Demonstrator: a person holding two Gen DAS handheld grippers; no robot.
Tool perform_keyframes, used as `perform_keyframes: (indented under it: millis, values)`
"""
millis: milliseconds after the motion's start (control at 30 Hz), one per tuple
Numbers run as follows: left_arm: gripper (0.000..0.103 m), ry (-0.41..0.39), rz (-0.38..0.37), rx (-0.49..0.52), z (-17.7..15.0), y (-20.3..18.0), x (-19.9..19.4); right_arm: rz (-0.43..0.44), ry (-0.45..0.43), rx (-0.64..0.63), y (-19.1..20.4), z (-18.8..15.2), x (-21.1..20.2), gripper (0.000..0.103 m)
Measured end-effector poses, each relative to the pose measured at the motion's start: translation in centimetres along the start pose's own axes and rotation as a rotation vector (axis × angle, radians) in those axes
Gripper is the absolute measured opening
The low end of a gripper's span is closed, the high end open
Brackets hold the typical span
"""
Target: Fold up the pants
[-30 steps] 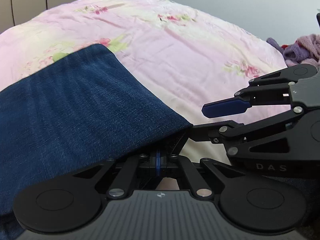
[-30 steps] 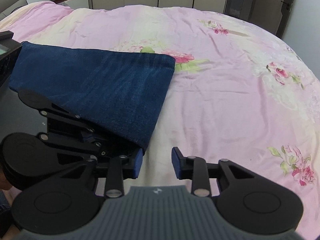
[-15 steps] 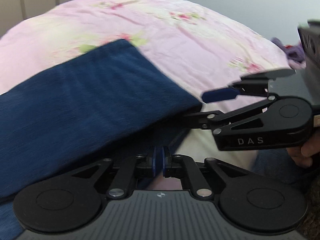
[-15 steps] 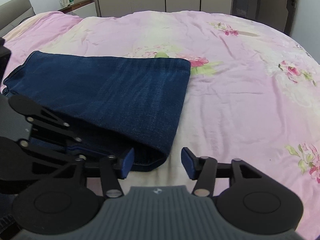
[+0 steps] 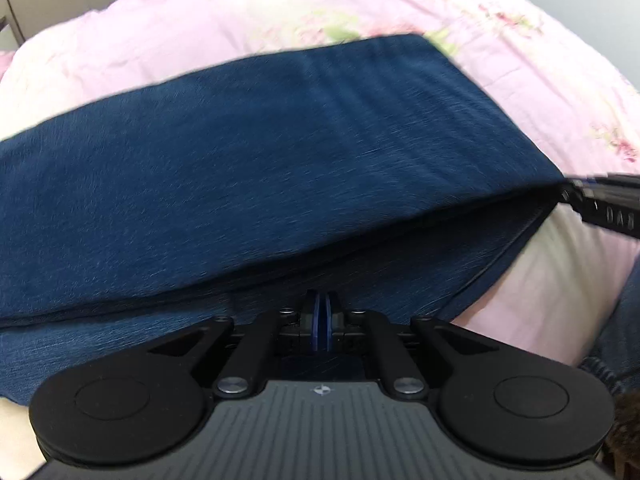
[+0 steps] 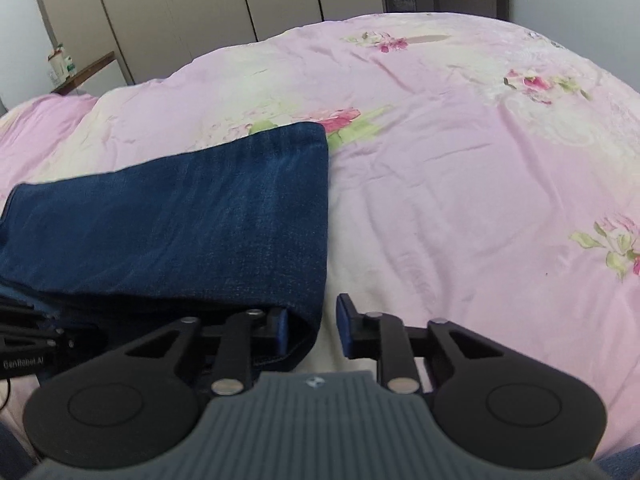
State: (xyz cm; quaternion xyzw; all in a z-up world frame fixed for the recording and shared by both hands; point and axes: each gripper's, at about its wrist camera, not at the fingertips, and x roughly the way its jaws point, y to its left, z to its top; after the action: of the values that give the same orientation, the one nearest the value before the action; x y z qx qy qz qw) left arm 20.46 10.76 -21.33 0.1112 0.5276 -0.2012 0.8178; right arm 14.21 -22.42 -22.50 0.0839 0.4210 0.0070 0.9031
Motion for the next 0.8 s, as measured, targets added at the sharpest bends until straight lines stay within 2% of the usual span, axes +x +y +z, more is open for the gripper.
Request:
perform_keyframes:
  millis: [100, 300, 333, 367, 467, 567, 667, 700, 733, 800]
  values:
    - [0.006, 0.018, 0.004, -0.045, -0.2, 1.1, 0.3, -0.015, 0.08, -0.037, 0.1, -0.6, 1.5, 0.005]
    - [0.006, 0.015, 0.058, -0.063, -1.2, 1.9, -1.3, -0.049, 0.13, -0.133, 0.7, -0.8, 1.6, 0.005]
    - [0.006, 0.01, 0.064, -0.074, -1.4, 2.2, -1.8, -0.056, 0.136, -0.138, 0.6, -0.9, 1.5, 0.004]
    - [0.006, 0.005, 0.069, -0.085, -1.7, 2.3, -2.2, -0.067, 0.149, -0.138, 0.5, -1.0, 1.4, 0.0]
    - [0.006, -0.022, 0.062, -0.123, -2.1, 2.6, -3.9, -0.058, 0.162, -0.102, -0.3, -1.0, 0.6, 0.0]
    - [0.006, -0.064, 0.097, -0.137, -2.3, 3.4, -5.9, -0.048, 0.162, -0.087, -1.1, -0.5, -0.7, 0.0]
    - [0.008, -0.113, 0.115, -0.19, -2.3, 5.2, -7.7, -0.03, 0.143, -0.058, -2.1, 0.5, -2.2, 0.005]
    - [0.008, -0.133, 0.121, -0.216, -2.5, 6.1, -8.3, -0.016, 0.136, -0.043, -2.4, 0.9, -2.6, 0.009]
    - [0.008, -0.151, 0.129, -0.234, -2.5, 6.9, -8.7, 0.008, 0.128, -0.021, -2.8, 1.4, -2.9, 0.019]
    - [0.009, -0.169, 0.167, -0.255, -2.6, 8.6, -9.5, 0.068, 0.124, 0.029, -3.4, 2.4, -3.1, 0.03]
